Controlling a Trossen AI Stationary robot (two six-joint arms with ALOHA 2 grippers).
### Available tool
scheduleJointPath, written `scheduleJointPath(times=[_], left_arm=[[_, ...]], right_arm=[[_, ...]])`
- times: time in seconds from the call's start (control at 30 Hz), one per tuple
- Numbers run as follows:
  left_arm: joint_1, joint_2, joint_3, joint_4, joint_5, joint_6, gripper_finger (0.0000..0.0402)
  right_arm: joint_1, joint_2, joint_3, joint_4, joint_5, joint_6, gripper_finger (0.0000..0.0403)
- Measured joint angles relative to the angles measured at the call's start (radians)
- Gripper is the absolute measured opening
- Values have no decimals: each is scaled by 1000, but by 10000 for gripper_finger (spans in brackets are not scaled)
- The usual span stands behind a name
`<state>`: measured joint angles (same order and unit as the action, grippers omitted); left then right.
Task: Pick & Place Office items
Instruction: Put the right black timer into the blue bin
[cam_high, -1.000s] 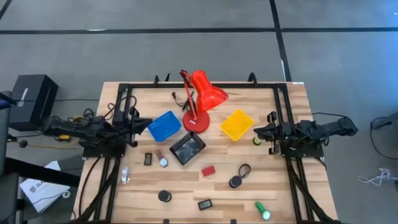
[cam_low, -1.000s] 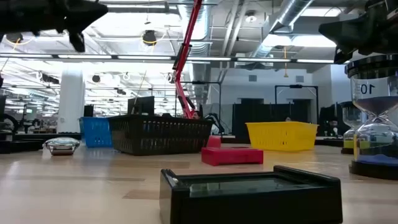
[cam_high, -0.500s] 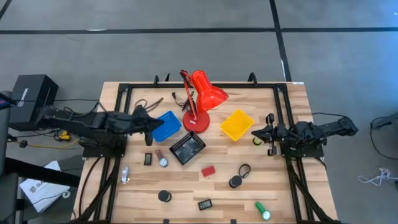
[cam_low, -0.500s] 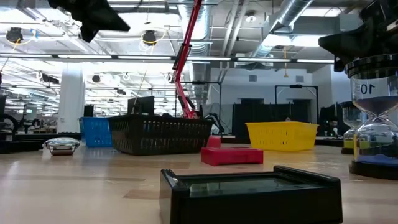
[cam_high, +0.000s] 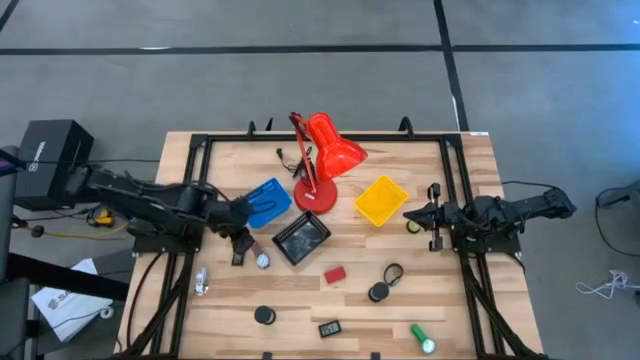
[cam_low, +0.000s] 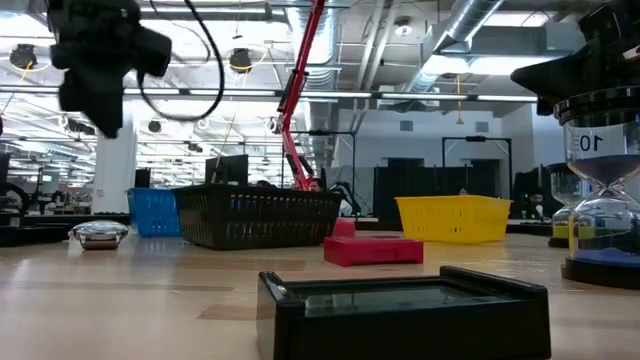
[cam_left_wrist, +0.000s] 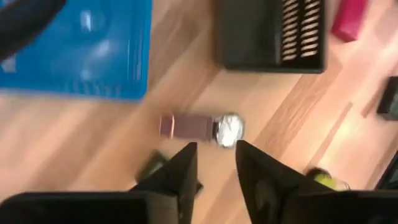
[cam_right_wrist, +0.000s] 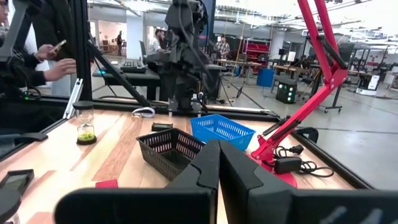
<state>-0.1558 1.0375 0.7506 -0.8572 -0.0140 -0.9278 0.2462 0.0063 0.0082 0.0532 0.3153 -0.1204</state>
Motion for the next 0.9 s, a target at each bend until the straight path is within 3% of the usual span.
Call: scheduleJointPath(times=[0.13, 0.37, 0.67, 0.9], left_arm=[[-6, 61, 0, 0, 70, -125, 143], [-34, 174, 0, 0, 101, -229, 177], [-34, 279, -5, -24, 126, -384, 187], [-56, 347, -77, -23, 179, -522, 186]], right_arm=[[0, 0, 0, 0, 0, -2, 0], [0, 0, 0, 0, 0, -3, 0], [0, 0, 0, -1, 0, -3, 0], [0, 0, 0, -1, 0, -13, 0]])
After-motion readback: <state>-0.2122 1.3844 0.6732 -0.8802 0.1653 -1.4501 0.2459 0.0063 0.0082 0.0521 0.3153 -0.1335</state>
